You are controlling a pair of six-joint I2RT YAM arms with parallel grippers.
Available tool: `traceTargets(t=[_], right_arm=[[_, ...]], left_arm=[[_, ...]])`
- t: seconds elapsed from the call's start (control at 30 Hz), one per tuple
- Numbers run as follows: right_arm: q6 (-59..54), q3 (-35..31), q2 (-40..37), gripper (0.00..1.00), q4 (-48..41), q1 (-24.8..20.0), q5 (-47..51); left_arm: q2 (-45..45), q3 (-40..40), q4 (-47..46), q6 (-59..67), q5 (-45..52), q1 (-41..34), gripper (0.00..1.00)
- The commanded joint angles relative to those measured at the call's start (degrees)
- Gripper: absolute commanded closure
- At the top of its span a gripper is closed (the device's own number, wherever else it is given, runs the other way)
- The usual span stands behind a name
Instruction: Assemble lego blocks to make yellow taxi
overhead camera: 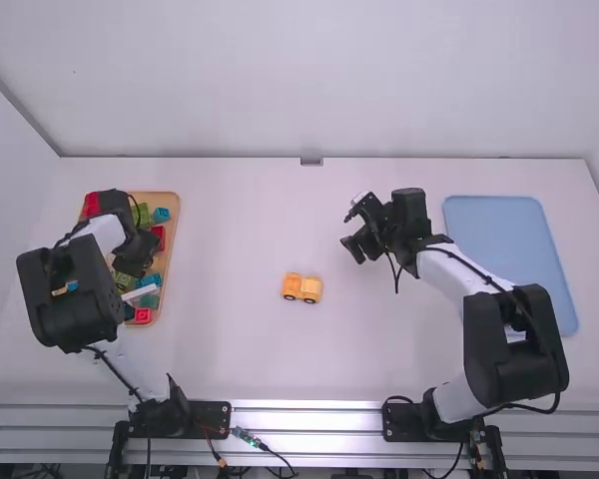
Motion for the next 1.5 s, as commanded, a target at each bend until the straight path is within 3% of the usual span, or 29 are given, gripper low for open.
traceTargets(t=[0.0,0.3,0.5,0.73,0.97,1.23,1.47], right_arm=[[0.2,1.6,-1.1,0.01,-0.2,0.2,-0.3],[0.2,1.6,-1.1,0.01,-0.2,0.3,-0.3],[0.2,1.6,-1.1,0.01,-0.2,0.3,-0.3],[0.2,1.6,-1.1,0.01,-0.2,0.3,-0.3],[0.2,1.6,-1.1,0.01,-0.2,0.3,-0.3],[0.2,1.6,-1.1,0.01,-0.2,0.3,-0.3],[0.2,1.6,-1.1,0.0,0.0,0.2,-0.3]], left_arm=[[0.2,-1.9,0.9,0.3,-0.8,-0.1,0.37],[0.3,-3.1,2.3,0.0,-1.5,-0.1,0.42],[0.3,-3.4,2.7,-1.1,-1.9,-0.1,0.58],[0.3,-4.8,4.4,-0.9,-2.3,0.1,0.59],[0.3,-4.2,4.1,-1.5,-2.3,-0.1,0.69],[0.3,0.6,-2.4,-5.5,-2.4,-0.1,0.88],[0.3,6.9,-9.8,-9.7,-1.8,-0.2,0.98]])
